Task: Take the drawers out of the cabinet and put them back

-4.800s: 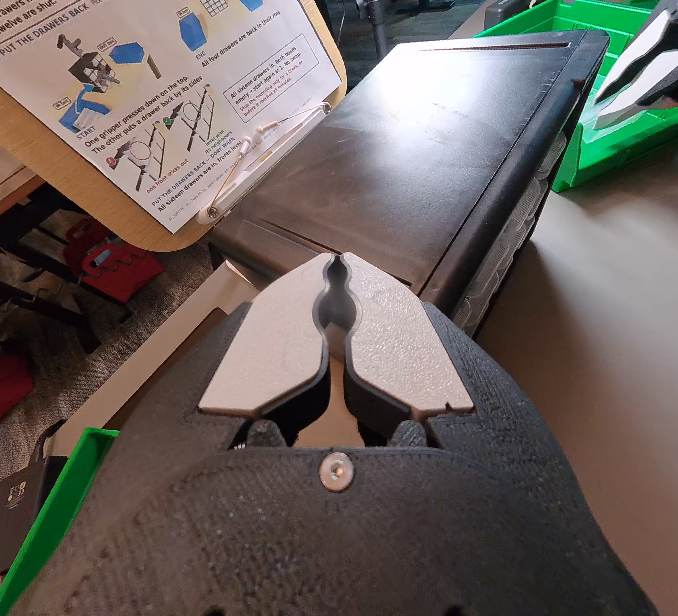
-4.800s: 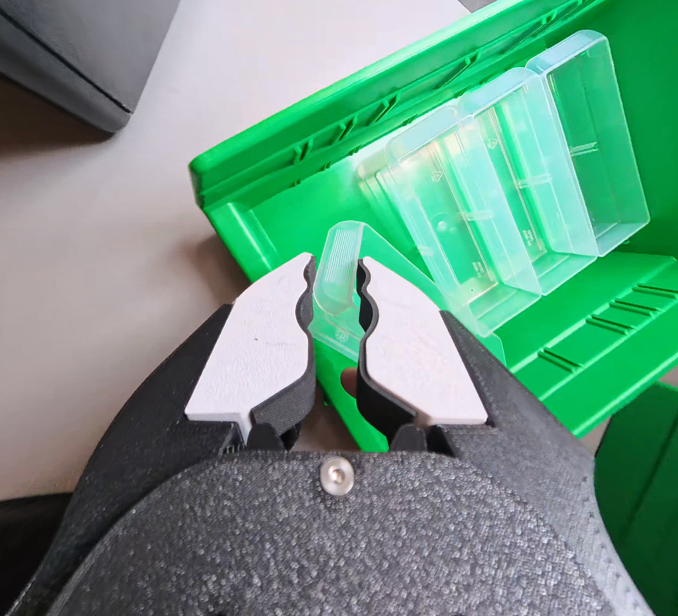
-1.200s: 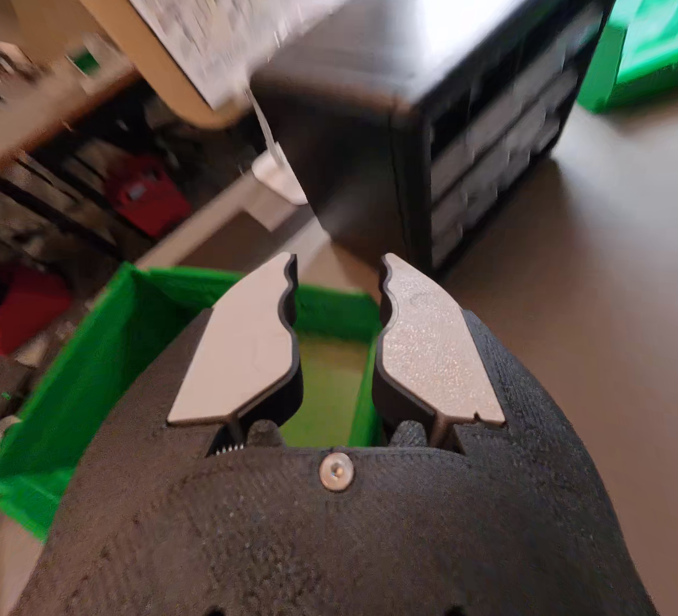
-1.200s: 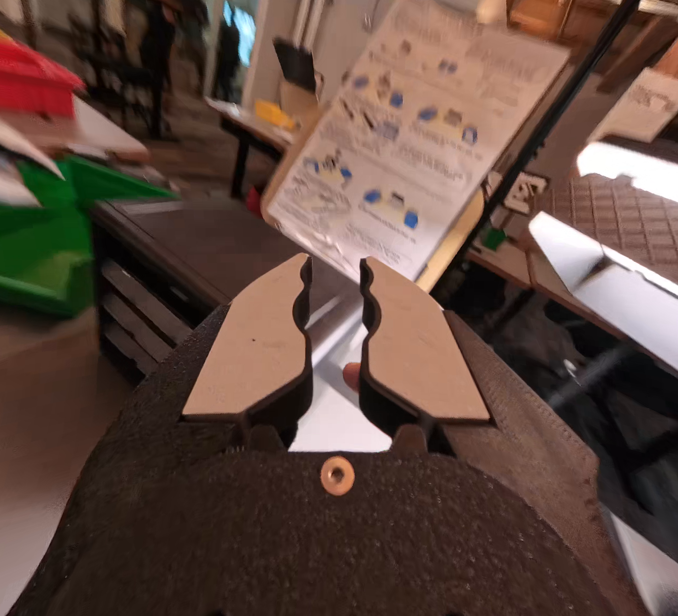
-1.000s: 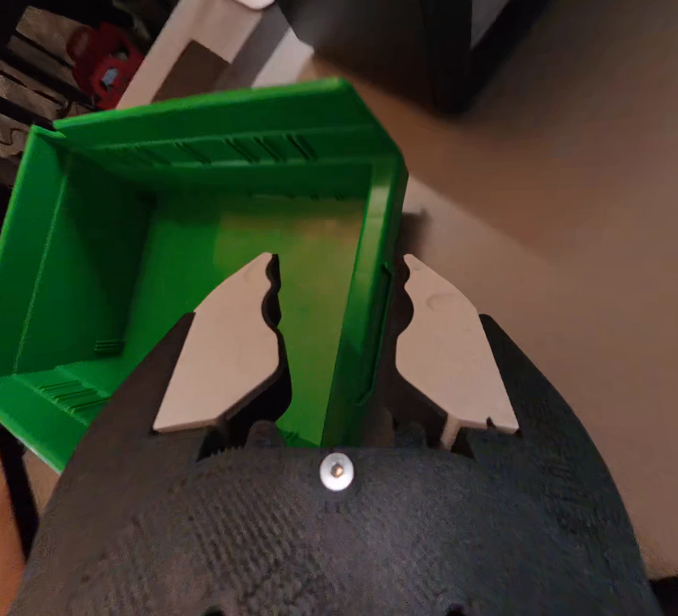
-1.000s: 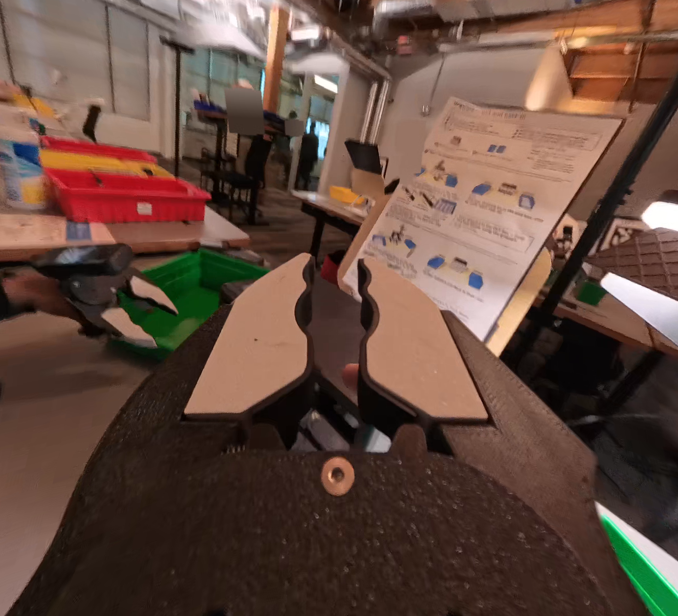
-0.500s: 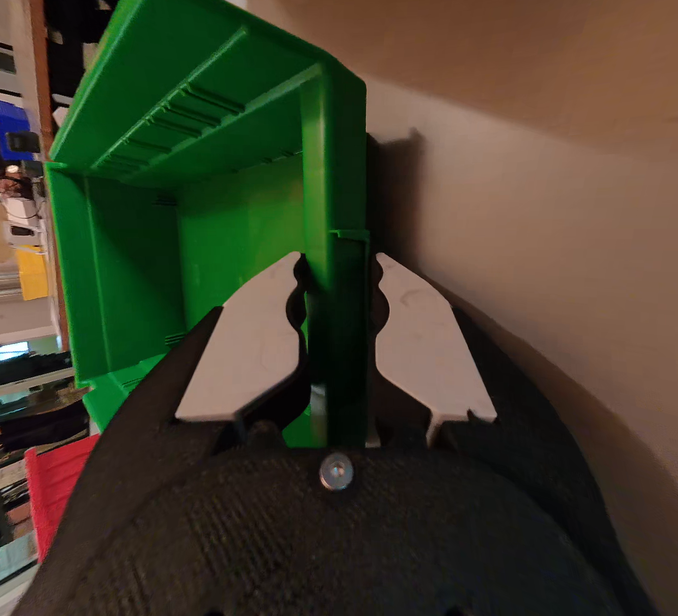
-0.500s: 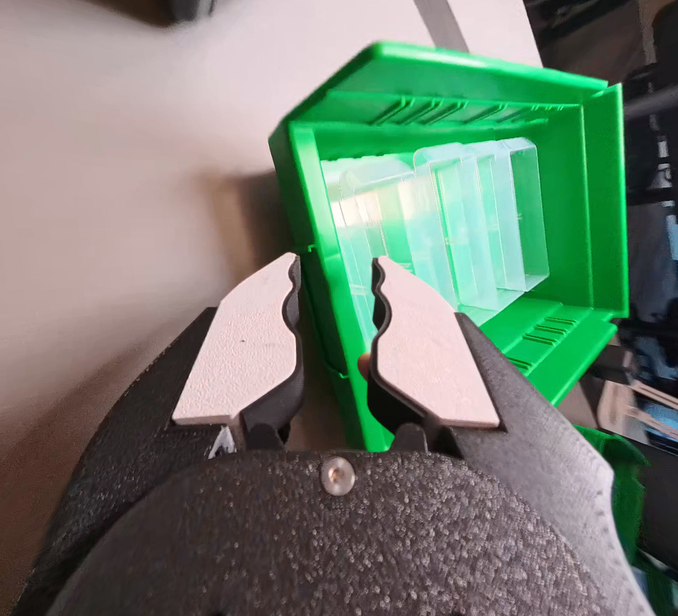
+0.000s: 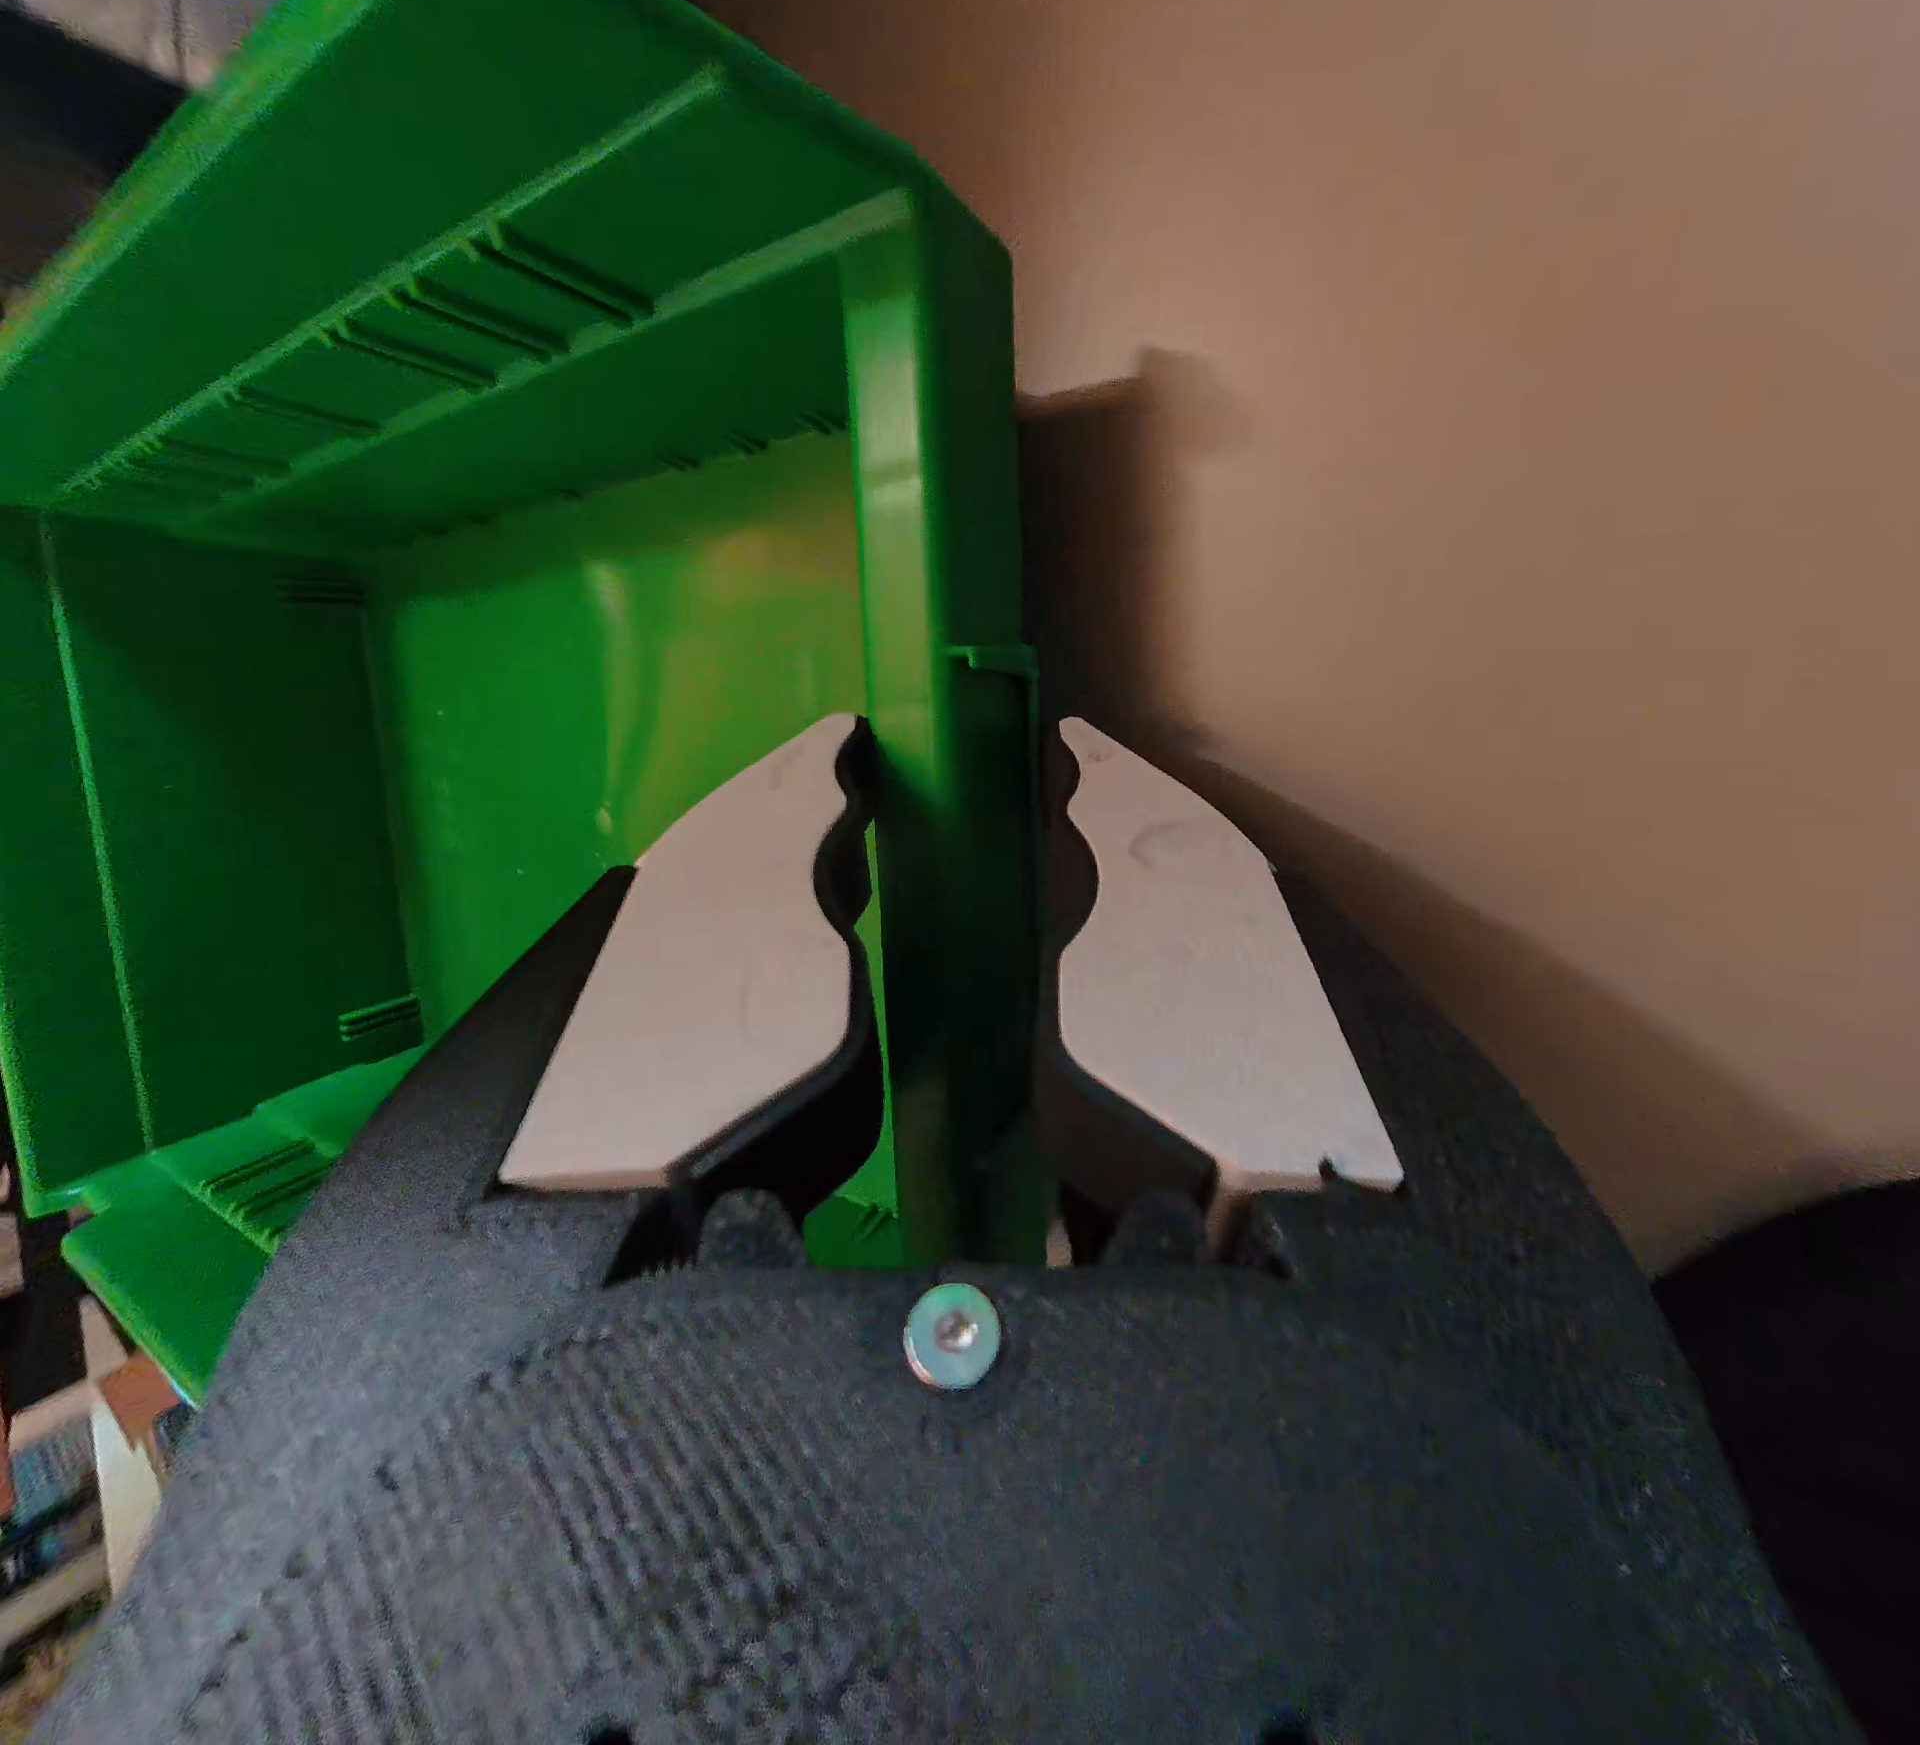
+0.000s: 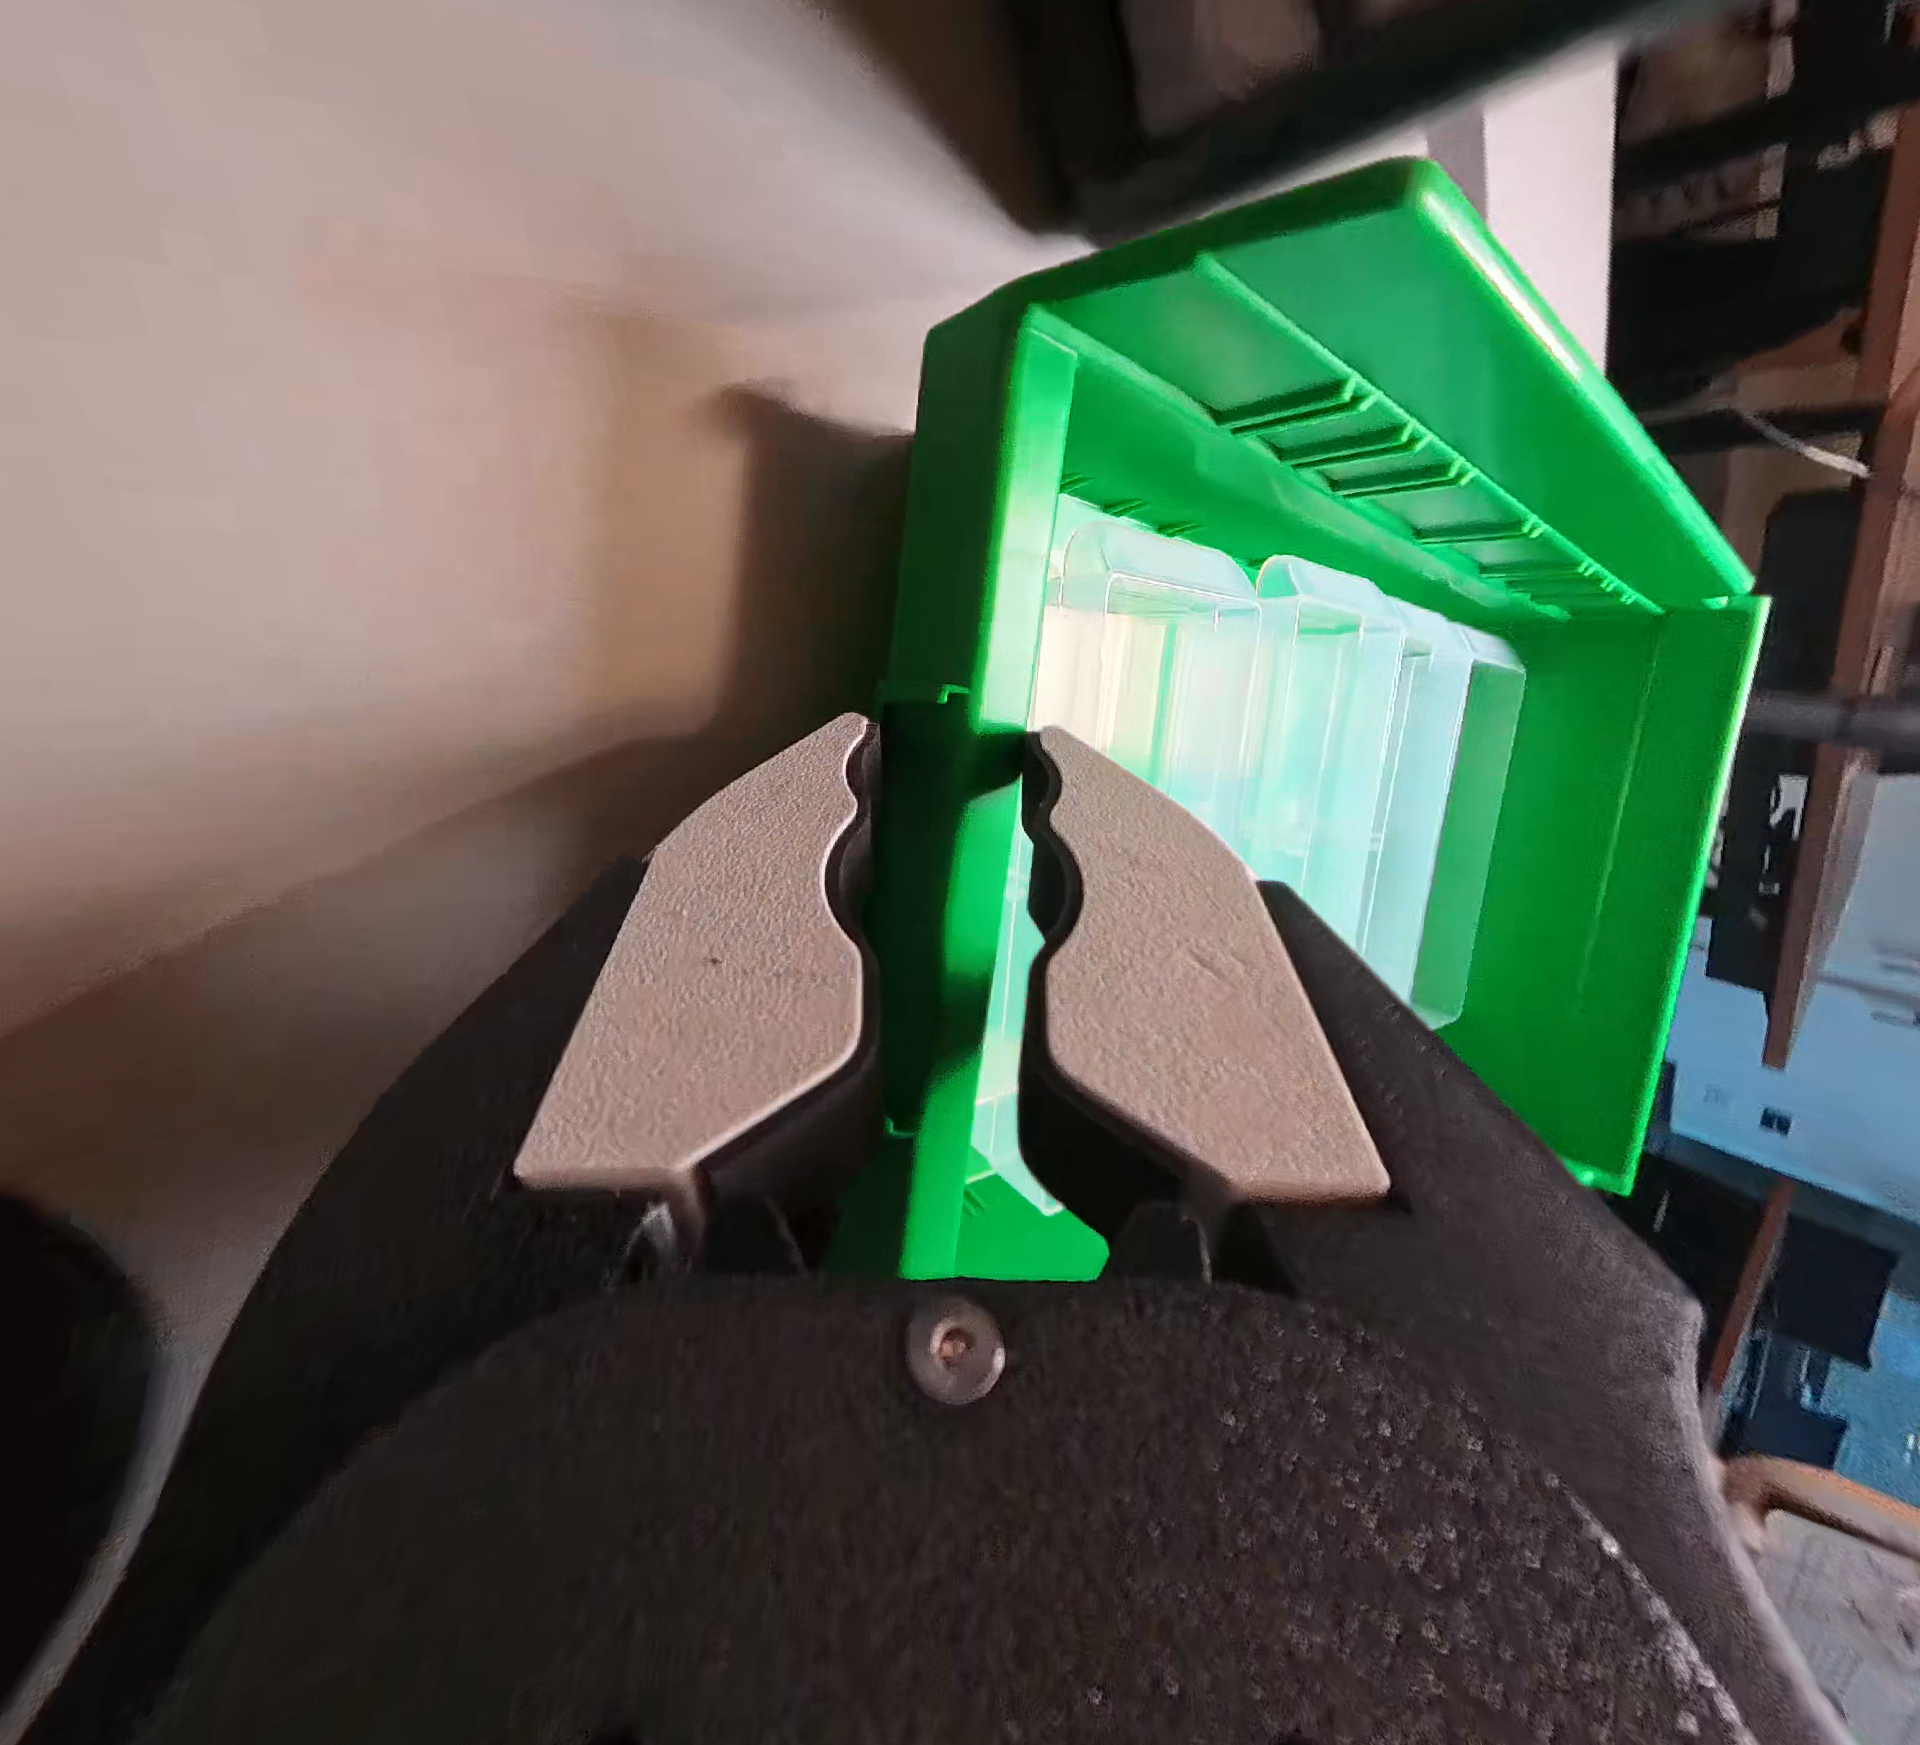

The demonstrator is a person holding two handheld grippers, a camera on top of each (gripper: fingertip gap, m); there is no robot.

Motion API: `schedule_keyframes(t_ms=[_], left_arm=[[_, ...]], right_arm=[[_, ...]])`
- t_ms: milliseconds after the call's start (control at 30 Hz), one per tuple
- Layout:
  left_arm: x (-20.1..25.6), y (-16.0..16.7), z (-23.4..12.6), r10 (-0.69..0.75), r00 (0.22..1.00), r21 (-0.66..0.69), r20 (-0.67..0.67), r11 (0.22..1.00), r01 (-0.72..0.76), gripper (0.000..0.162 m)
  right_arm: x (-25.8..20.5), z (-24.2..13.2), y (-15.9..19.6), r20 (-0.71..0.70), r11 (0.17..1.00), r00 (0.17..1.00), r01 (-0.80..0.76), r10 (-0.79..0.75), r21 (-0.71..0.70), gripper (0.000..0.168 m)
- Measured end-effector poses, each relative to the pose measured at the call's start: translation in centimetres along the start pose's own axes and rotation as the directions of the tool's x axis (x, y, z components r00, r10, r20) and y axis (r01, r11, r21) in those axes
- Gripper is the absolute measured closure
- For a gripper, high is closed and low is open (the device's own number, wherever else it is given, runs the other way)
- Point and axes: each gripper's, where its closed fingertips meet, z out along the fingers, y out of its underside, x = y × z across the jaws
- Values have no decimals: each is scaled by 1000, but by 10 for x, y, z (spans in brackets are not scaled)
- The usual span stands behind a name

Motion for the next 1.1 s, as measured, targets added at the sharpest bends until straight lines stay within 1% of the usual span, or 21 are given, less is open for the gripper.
schedule_keyframes(t_ms=[133,200,233,267,333,367,400,467,500,533,600,667,700,767,833,900,1033,1100], left_arm=[[1,-6,0,51,998,85,27,995,-53,130],[-1,-11,-6,37,997,140,62,989,-45,130],[-1,-17,-11,16,997,178,78,984,-30,131],[-2,-24,-19,-7,995,211,96,977,-14,130],[-2,-41,-37,-67,990,286,122,958,29,130],[0,-54,-46,-115,986,339,117,938,70,133],[5,-69,-55,-174,982,409,81,904,126,133],[28,-107,-68,-259,960,553,-102,788,271,127],[38,-124,-72,-290,939,593,-183,729,341,127],[45,-138,-72,-318,919,606,-231,692,392,126],[55,-161,-64,-358,895,603,-267,662,444,126],[61,-186,-56,-385,866,604,-317,622,498,125],[62,-200,-52,-402,846,605,-351,592,532,125],[60,-225,-38,-435,808,596,-398,547,588,122],[56,-248,-21,-464,769,573,-439,514,638,116],[52,-271,-4,-491,728,548,-478,481,684,110],[44,-302,28,-545,685,541,-484,428,724,103],[40,-307,42,-589,677,552,-441,417,722,105]], right_arm=[[-43,-28,-23,38,996,997,71,-73,61,142],[-61,-43,-32,40,992,995,86,-90,96,146],[-67,-53,-38,27,988,996,82,-86,129,148],[-72,-65,-46,23,982,998,56,-61,181,146],[-74,-97,-63,31,946,998,-61,54,318,140],[-69,-114,-67,14,917,992,-118,122,382,139],[-62,-130,-68,-18,884,982,-162,188,439,138],[-41,-155,-55,-97,814,932,-250,349,523,135],[-28,-163,-41,-144,778,880,-311,453,545,132],[-18,-168,-23,-180,742,818,-373,546,556,130],[-11,-167,15,-182,651,692,-512,699,560,124],[-17,-158,41,-128,550,586,-632,800,546,115],[-18,-154,50,-117,504,536,-666,836,550,115],[-19,-145,56,-105,442,469,-704,877,556,115],[-19,-131,60,-118,418,423,-738,898,529,112],[-16,-119,63,-150,416,399,-749,905,516,110],[-17,-102,67,-167,403,371,-771,914,493,111],[-18,-99,71,-176,399,360,-780,916,482,112]])
